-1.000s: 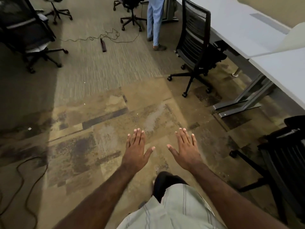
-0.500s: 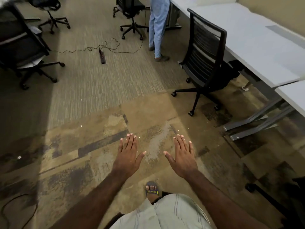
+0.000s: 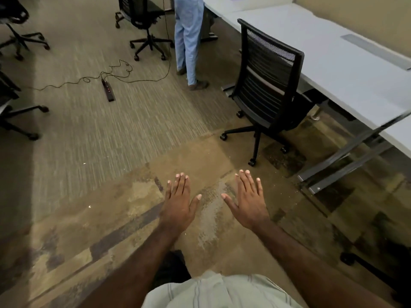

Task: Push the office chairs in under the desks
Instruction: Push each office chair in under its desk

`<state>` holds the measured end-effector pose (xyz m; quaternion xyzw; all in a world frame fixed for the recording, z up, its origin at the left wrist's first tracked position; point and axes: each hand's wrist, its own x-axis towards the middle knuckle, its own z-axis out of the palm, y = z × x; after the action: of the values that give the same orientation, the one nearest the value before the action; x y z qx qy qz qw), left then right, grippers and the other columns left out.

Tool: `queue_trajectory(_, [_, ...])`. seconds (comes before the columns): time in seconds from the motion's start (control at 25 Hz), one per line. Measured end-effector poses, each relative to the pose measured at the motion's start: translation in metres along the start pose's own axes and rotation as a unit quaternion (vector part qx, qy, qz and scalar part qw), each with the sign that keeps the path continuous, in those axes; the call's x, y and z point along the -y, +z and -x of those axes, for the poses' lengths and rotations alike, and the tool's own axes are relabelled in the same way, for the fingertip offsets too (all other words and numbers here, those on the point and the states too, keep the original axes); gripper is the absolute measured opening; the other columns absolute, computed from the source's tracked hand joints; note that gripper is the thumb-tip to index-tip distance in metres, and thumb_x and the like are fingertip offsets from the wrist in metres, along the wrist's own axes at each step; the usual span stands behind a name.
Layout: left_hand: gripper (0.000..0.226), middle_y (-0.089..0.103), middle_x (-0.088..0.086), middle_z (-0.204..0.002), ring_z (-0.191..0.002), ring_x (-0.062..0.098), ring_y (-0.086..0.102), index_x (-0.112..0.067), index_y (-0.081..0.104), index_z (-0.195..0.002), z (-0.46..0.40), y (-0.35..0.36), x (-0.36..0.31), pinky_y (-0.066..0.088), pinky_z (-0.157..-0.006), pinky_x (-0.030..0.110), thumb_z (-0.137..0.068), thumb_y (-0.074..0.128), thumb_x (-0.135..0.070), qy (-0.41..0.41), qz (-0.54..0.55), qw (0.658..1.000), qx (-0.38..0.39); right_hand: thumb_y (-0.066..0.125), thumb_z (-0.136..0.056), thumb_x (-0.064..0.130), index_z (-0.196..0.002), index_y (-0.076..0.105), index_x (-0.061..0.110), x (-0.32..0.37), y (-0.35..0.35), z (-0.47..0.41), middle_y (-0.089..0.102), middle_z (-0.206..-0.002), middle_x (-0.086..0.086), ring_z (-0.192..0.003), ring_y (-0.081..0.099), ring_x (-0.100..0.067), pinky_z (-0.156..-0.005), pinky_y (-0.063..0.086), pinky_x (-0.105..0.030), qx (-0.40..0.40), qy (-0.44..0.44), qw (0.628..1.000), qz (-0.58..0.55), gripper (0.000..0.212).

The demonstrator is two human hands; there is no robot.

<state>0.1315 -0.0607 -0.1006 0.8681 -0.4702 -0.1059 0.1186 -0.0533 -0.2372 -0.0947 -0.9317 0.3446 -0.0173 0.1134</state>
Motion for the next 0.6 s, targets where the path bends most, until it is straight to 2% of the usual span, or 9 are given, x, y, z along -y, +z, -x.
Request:
queue_trajectory(0.12, [0.089, -0.003, 0.013, -0.179, -0.165, 0.022, -0.015, -0.004, 0.003, -0.169, -0.059, -0.015, 0.034, -0.021, -0.13, 0.041, -0.103, -0.003, -0.064, 0.04, -0.005, 0.999, 0.007, 0.015, -0.104, 0.083, -0.172, 0.015, 0.013, 0.022, 0.001, -0.048, 0.005, -0.182, -0.006, -0.167, -0.016, -0.017, -0.128, -0.026, -0.039, -0.021, 0.029, 0.999, 0.008, 0.097])
queue_trajectory(0.32, [0.086, -0.003, 0.015, -0.179, -0.166, 0.026, -0.011, -0.003, 0.003, -0.169, -0.16, -0.056, 0.1, -0.014, -0.133, 0.045, -0.104, 0.004, -0.061, 0.106, -0.041, 0.993, 0.035, 0.005, -0.1, 0.087, -0.173, 0.011, 0.016, 0.065, -0.006, -0.124, -0.004, -0.183, -0.004, -0.165, -0.023, -0.016, -0.131, -0.021, -0.045, -0.018, 0.108, 0.994, 0.012, 0.102])
queue_trajectory(0.48, [0.084, 0.0, 0.018, -0.178, -0.166, 0.028, -0.009, -0.002, 0.004, -0.168, -0.228, -0.078, 0.132, -0.013, -0.133, 0.046, -0.108, 0.014, -0.059, 0.151, -0.046, 0.987, 0.041, 0.009, -0.101, 0.086, -0.173, 0.012, 0.019, 0.089, -0.018, -0.176, -0.001, -0.183, -0.001, -0.164, -0.025, -0.014, -0.127, -0.029, -0.04, -0.048, 0.149, 0.988, 0.01, 0.098])
queue_trajectory(0.6, [0.088, 0.002, 0.018, -0.178, -0.166, 0.027, -0.009, -0.002, 0.005, -0.168, -0.27, -0.081, 0.143, -0.013, -0.132, 0.045, -0.104, 0.009, -0.063, 0.166, -0.034, 0.985, 0.034, 0.014, -0.103, 0.084, -0.173, 0.014, 0.018, 0.095, -0.025, -0.209, 0.0, -0.182, -0.001, -0.165, -0.023, -0.013, -0.127, -0.028, -0.038, -0.075, 0.166, 0.983, 0.013, 0.095])
